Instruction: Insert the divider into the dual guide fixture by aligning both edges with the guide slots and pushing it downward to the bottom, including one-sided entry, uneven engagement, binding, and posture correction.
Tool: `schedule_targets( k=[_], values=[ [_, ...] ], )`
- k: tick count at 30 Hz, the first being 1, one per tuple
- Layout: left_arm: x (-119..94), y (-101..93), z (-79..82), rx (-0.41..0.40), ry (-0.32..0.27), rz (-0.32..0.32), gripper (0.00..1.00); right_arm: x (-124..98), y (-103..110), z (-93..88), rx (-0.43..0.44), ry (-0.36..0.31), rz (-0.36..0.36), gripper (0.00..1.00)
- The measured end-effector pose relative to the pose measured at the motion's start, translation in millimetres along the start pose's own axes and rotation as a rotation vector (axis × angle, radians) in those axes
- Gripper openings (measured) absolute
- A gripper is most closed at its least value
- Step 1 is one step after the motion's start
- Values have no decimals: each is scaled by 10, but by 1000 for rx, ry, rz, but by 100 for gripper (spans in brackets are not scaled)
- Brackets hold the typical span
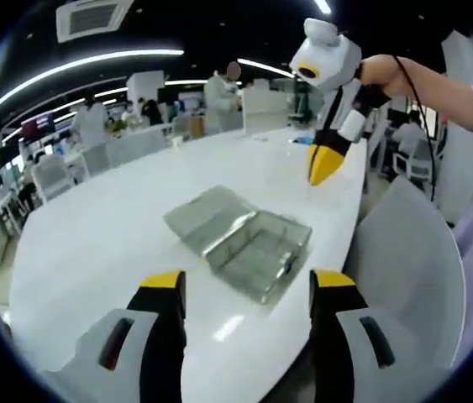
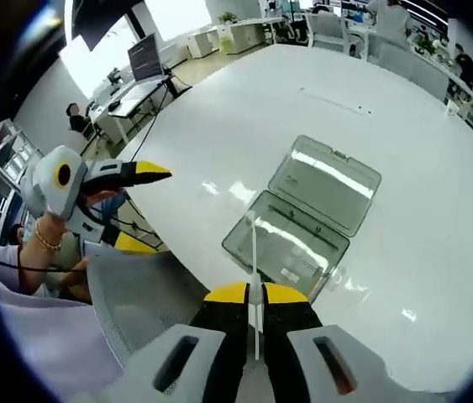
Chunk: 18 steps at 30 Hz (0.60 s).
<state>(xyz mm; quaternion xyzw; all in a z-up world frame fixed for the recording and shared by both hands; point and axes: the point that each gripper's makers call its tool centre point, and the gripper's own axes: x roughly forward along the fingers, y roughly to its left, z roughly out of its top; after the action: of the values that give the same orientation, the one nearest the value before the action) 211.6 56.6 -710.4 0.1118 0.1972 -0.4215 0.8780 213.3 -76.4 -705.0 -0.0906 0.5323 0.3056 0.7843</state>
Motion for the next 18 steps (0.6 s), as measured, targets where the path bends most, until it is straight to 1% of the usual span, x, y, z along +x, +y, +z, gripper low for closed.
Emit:
schedule_targets(
  k=[5, 8, 12, 14, 18],
  values=[
    [-61, -20, 2, 10, -6, -12, 58, 36, -60, 53, 62, 3, -27, 0],
    [-96, -22, 5, 20, -11, -9, 59, 89, -65, 59, 104, 3, -33, 0],
    [-148, -6, -15, 39, -11, -6, 59, 179, -73, 59, 137, 12, -46, 0],
    [-173, 9, -28, 38, -14, -5, 59, 223, -101, 73, 160, 15, -61, 0],
    [-206, 35, -58, 32, -19, -3, 59, 288, -170, 62, 205, 41, -100, 0]
  ],
)
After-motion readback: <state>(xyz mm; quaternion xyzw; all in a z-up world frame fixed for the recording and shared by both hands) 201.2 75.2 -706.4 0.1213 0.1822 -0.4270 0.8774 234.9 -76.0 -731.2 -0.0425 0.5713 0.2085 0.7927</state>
